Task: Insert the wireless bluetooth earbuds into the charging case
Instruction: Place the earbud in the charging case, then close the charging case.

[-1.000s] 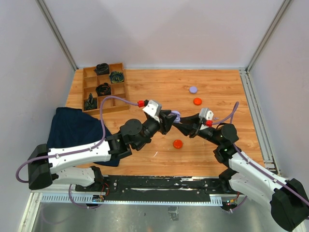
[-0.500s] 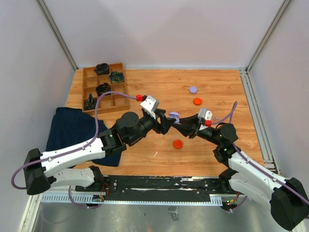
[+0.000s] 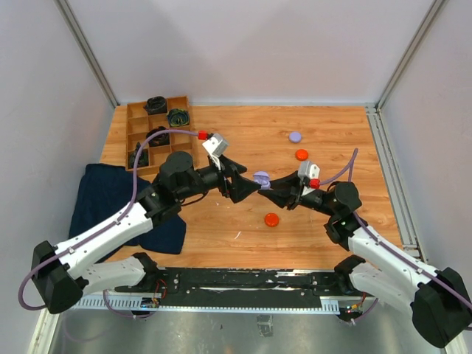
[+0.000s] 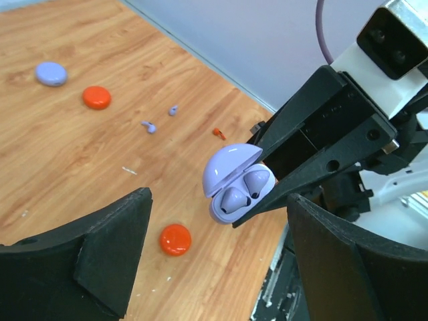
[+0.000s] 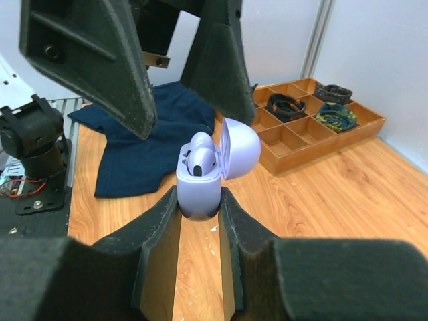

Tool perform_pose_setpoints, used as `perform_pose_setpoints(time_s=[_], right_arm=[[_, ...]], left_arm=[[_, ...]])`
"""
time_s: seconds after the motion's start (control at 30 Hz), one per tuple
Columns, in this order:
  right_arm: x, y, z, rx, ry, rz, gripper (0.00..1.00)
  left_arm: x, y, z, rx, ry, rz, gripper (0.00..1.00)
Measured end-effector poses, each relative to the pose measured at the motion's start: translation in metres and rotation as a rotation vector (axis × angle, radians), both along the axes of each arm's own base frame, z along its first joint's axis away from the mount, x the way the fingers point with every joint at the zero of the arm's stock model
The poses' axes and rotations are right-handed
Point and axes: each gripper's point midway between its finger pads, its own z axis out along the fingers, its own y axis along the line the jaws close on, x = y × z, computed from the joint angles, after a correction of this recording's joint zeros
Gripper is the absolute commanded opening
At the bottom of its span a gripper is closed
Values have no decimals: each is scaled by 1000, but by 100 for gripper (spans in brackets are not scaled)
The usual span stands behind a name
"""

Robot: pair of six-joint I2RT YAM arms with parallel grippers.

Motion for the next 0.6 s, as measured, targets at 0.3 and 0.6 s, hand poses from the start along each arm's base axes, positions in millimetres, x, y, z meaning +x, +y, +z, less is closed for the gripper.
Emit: perform_pose_setpoints(time_s=[0.3,0.6], right_arm=[[-4,9,-14,-22,85,74,3],[-8,14,-10,1,112,115,3]], left_arm=[[-9,-7,-1,-74,122,-177,88],[-14,-20,-18,-74,209,-252,84]])
